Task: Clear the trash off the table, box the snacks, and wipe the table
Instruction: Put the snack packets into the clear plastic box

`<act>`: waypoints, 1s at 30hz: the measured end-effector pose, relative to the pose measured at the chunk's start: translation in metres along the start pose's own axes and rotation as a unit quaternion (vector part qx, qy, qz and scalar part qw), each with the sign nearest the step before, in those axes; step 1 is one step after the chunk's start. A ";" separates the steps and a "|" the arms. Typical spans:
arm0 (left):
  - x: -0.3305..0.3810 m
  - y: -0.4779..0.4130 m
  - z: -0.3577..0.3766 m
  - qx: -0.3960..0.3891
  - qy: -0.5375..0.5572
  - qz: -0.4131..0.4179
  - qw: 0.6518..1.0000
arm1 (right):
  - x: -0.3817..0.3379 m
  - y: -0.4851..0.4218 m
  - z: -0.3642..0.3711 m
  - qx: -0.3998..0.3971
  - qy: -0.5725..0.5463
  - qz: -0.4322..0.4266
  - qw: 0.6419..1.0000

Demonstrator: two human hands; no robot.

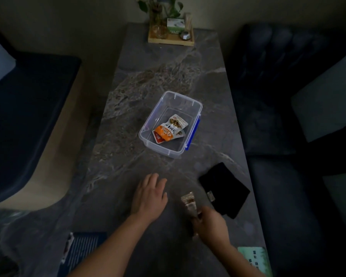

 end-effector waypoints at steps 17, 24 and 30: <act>0.009 -0.012 0.039 -0.006 -0.029 -0.008 1.000 | -0.112 -0.108 -0.141 0.104 -0.225 -0.105 0.963; 0.008 -0.013 0.043 0.010 -0.009 -0.004 1.000 | -0.153 -0.168 -0.144 0.076 -0.218 -0.092 0.969; 0.007 -0.013 0.044 0.017 -0.007 0.000 1.000 | -0.161 -0.186 -0.138 0.072 -0.164 -0.090 0.980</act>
Point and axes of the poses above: each hand's wrist, its own y-axis away from the middle knuckle, its own z-axis out of the palm, x = y × z, the point moved 1 cm from there along -y, towards the middle knuckle, and after that the axes turned 7 degrees about -x, right-handed, at the moved point
